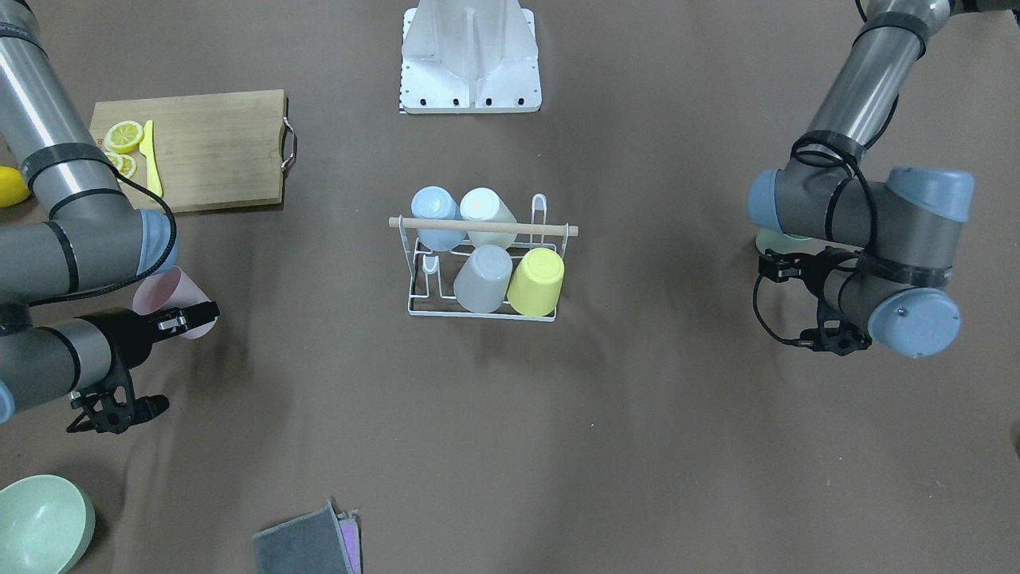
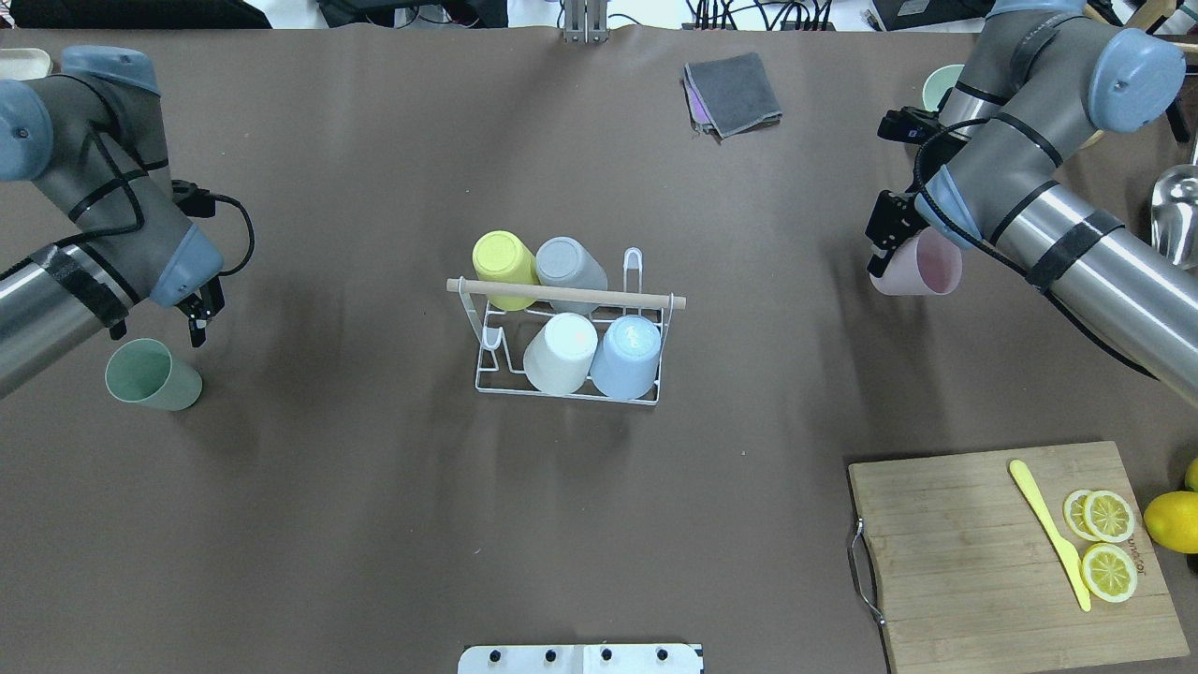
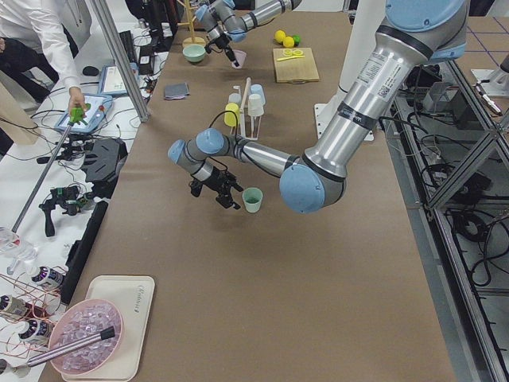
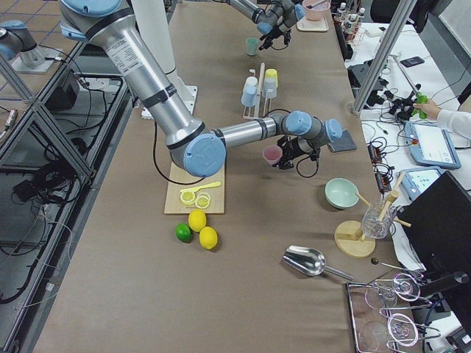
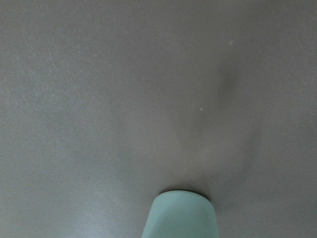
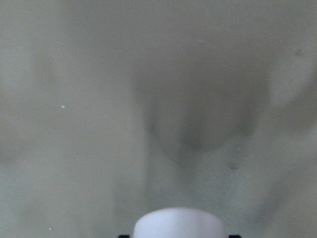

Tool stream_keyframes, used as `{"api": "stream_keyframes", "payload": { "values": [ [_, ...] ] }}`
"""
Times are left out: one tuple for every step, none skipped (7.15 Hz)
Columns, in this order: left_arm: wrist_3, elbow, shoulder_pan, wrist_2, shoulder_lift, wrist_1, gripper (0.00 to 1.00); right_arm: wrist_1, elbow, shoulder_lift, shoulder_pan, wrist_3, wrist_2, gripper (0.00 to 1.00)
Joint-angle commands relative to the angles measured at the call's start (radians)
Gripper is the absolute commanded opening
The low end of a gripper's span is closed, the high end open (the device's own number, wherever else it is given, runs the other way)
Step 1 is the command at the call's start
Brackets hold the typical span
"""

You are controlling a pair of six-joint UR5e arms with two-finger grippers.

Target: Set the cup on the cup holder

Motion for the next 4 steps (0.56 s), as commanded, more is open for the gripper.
{"api": "stream_keyframes", "payload": {
  "values": [
    [0.0,-0.01,0.007,0.001,0.022,-0.011,0.98,0.272,0.004,-0.01,0.013,-0.001,0.077,0.4],
    [-0.001,-0.011,0.007,0.001,0.025,-0.013,0.98,0.366,0.0,-0.018,0.036,-0.001,0.144,0.4],
    [0.0,-0.011,0.007,0.001,0.031,-0.013,0.98,0.403,0.0,-0.018,0.053,-0.004,0.221,0.4],
    [0.0,-0.011,0.007,-0.001,0.033,-0.013,0.98,0.47,0.004,-0.017,0.055,-0.004,0.268,0.4]
  ]
}}
